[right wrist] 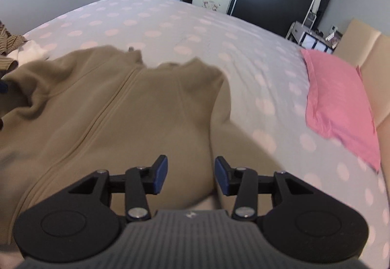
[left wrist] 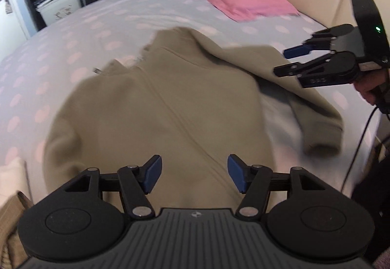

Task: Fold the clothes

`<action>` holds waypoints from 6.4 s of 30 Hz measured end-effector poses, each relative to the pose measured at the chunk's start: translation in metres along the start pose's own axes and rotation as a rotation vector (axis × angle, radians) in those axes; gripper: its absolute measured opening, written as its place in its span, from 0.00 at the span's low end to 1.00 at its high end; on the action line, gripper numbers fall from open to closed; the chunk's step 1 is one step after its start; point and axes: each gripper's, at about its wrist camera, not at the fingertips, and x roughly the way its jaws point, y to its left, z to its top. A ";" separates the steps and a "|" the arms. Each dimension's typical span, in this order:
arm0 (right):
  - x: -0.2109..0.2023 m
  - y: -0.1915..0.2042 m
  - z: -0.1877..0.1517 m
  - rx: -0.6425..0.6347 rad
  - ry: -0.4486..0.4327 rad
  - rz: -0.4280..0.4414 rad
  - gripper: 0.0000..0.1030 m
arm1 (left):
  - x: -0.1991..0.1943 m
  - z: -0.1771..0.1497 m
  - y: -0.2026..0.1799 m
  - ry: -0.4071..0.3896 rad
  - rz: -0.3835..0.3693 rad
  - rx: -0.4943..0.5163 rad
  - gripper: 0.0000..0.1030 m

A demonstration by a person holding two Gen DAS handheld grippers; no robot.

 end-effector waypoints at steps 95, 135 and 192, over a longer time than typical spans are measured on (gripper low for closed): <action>-0.058 -0.134 -0.177 0.850 0.393 0.105 0.49 | 0.050 -0.082 -0.003 -0.032 -0.113 -0.125 0.49; 0.049 -0.384 -0.056 0.196 0.542 -0.731 0.15 | 0.087 -0.067 0.055 0.042 0.025 -0.272 0.49; 0.018 -0.037 -0.068 0.381 0.166 0.020 0.53 | 0.087 -0.083 0.275 0.020 0.307 -0.621 0.08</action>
